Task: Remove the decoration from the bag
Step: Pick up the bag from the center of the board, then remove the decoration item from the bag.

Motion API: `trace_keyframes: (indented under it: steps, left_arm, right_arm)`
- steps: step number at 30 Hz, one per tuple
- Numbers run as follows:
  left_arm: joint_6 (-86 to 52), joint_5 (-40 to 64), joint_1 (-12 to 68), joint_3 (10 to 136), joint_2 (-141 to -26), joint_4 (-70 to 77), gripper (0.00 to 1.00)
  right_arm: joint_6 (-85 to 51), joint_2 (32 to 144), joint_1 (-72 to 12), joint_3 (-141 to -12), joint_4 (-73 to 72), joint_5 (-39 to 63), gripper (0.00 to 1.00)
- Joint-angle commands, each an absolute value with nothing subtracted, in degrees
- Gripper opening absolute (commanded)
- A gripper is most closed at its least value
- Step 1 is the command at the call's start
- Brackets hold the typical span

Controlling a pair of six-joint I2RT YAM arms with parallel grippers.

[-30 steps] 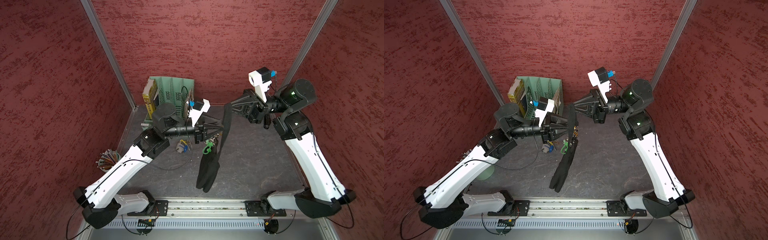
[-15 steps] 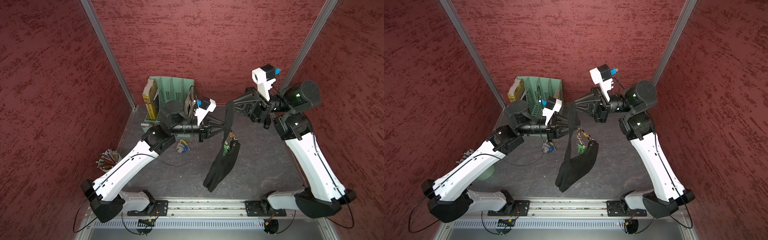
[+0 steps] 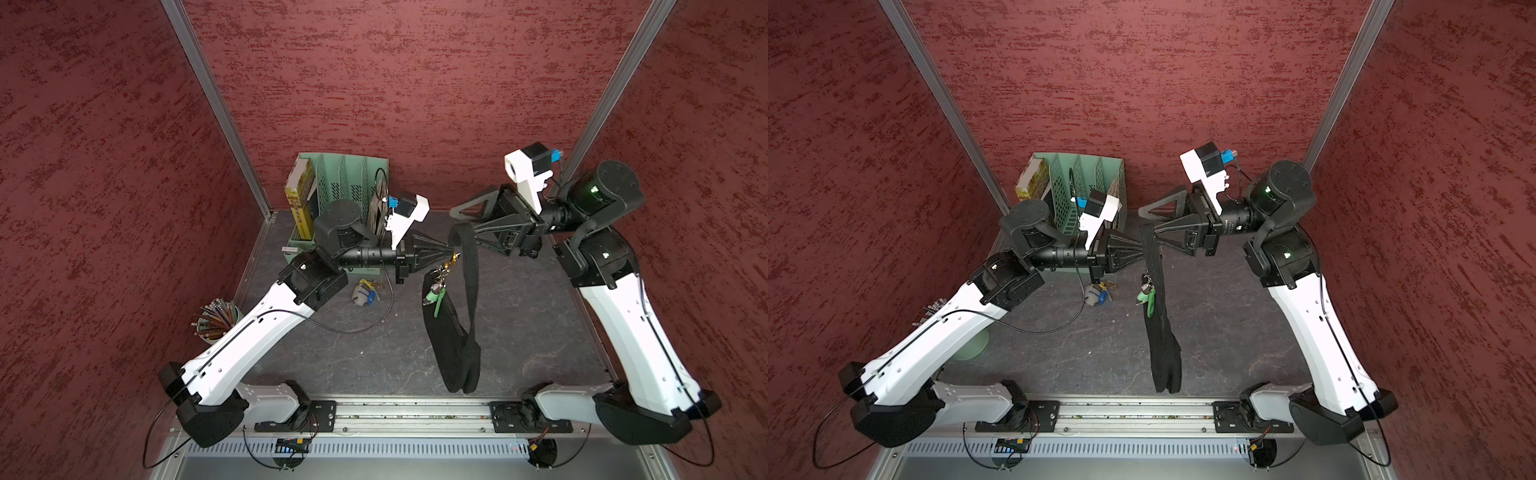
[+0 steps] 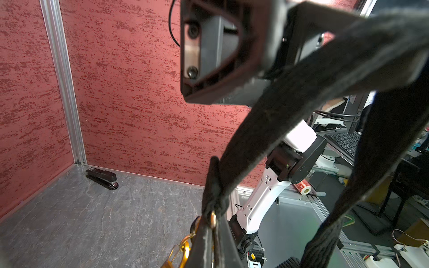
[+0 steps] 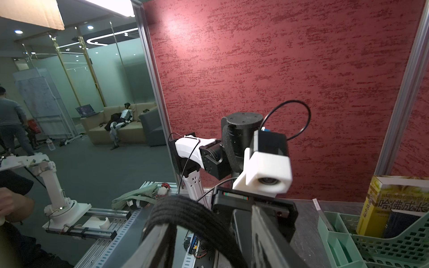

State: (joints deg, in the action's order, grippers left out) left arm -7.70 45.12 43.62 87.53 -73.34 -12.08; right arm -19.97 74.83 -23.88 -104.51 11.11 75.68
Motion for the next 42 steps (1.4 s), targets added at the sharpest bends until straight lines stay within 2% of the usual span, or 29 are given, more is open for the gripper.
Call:
trace_keyframes:
  steps: [1,6,9,10,11,15,17,22,29,42]
  left_arm:
    - [-7.2,44.7,43.5,90.7,-71.6,-13.1,0.0]
    - [-5.7,44.8,43.0,93.0,-69.8,-21.7,0.0]
    - [-5.0,46.5,42.3,94.8,-68.7,-27.8,0.0]
    - [-4.5,46.5,42.1,95.8,-68.6,-30.2,0.0]
    - [-4.0,46.1,42.0,97.0,-68.8,-33.2,0.0]
    - [-2.2,42.3,41.9,101.9,-70.2,-43.2,0.0]
    - [-1.8,39.2,41.9,104.4,-71.0,-46.4,0.0]
    - [-1.8,32.2,42.1,108.8,-73.0,-52.3,0.0]
    - [-0.7,25.3,43.4,110.1,-74.5,-54.7,0.0]
    - [0.3,25.3,44.3,110.0,-74.0,-53.6,0.0]
  right_arm:
    - [-10.7,72.1,-23.2,-105.3,22.2,75.0,0.49]
    - [-3.3,68.9,-20.6,-103.8,31.7,70.5,0.25]
    - [-3.0,66.0,-19.2,-98.7,30.7,67.9,0.07]
    - [-4.3,65.1,-19.0,-96.7,29.0,67.2,0.05]
    - [-6.4,64.4,-19.0,-94.5,25.8,67.4,0.05]
    - [-15.4,64.3,-19.1,-89.7,15.3,69.0,0.23]
    - [-20.6,64.7,-19.6,-87.3,9.7,69.8,0.28]
    - [-21.1,66.3,-22.2,-85.4,9.7,67.8,0.43]
    - [-22.2,69.4,-27.4,-85.9,7.3,67.5,0.48]
    - [-17.5,73.5,-31.3,-88.3,15.0,63.1,0.49]
